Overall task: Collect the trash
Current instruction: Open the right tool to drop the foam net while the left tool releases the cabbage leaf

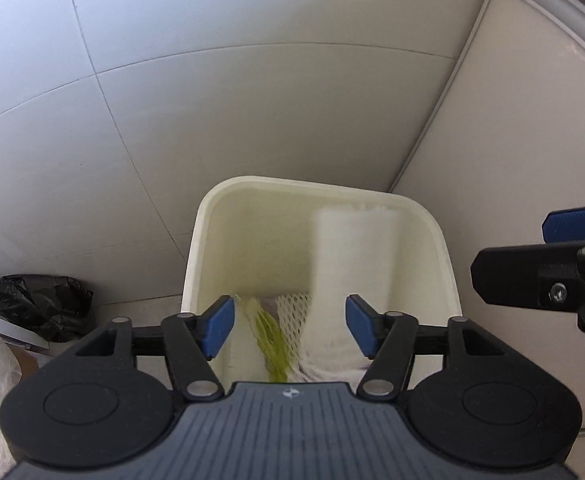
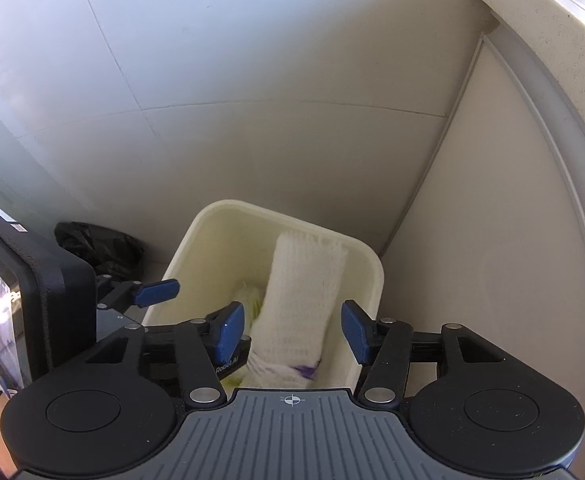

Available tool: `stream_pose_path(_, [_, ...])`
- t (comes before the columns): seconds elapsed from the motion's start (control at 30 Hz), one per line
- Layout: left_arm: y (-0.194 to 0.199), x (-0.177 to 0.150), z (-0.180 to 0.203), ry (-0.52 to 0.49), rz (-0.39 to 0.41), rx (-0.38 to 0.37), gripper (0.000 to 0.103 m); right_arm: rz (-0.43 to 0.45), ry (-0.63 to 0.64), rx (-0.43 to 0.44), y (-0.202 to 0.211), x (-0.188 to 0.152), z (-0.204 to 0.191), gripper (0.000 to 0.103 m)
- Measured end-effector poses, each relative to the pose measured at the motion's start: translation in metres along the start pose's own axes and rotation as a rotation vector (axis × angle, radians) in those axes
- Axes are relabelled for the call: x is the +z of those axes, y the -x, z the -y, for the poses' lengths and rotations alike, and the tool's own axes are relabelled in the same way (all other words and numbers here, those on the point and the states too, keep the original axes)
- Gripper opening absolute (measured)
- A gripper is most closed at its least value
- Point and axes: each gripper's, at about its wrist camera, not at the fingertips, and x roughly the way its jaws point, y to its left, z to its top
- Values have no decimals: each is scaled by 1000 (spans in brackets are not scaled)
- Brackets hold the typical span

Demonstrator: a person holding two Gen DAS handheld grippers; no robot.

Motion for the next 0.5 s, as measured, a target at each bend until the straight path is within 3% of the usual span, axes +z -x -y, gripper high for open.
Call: stream_pose_path(0.5, [9, -7, -7, 10, -7, -1, 67, 14, -14, 2, 0, -2, 3, 54])
